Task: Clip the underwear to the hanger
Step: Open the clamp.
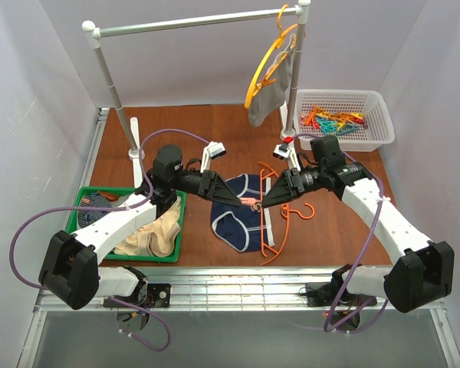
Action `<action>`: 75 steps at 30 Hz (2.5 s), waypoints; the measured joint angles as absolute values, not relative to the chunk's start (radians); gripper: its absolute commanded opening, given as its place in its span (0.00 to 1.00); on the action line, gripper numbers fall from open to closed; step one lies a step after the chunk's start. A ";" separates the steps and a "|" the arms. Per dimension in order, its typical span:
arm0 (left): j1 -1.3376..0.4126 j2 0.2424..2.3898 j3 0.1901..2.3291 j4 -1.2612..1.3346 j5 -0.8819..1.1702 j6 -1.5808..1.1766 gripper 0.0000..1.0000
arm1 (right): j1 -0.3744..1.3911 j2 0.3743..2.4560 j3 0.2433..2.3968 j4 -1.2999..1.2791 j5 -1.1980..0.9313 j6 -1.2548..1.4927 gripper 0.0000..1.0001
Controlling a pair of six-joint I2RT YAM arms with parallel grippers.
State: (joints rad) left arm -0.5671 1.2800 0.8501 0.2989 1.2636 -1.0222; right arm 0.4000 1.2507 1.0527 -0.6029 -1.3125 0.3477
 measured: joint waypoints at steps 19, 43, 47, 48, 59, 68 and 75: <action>-0.538 1.320 0.846 0.370 1.212 -1.042 0.09 | 0.349 1.100 0.913 -0.174 -1.168 0.706 0.65; -0.538 1.340 0.847 0.425 1.189 -1.074 0.09 | 0.433 1.106 0.845 0.086 -1.049 0.883 0.60; -0.538 1.346 0.847 0.439 1.190 -1.078 0.09 | 0.444 1.108 0.845 0.089 -1.040 0.885 0.51; -0.538 1.349 0.847 0.442 1.190 -1.079 0.09 | 0.446 1.110 0.845 0.089 -1.036 0.884 0.49; -0.538 1.355 0.847 0.453 1.190 -1.084 0.19 | 0.449 1.125 0.845 0.117 -1.023 0.885 0.19; -0.539 1.367 0.853 0.475 1.190 -1.099 0.56 | 0.454 1.127 0.841 0.138 -1.015 0.890 0.01; -0.538 1.367 0.862 0.431 1.177 -1.064 0.70 | 0.454 1.118 0.808 0.138 -0.975 0.884 0.01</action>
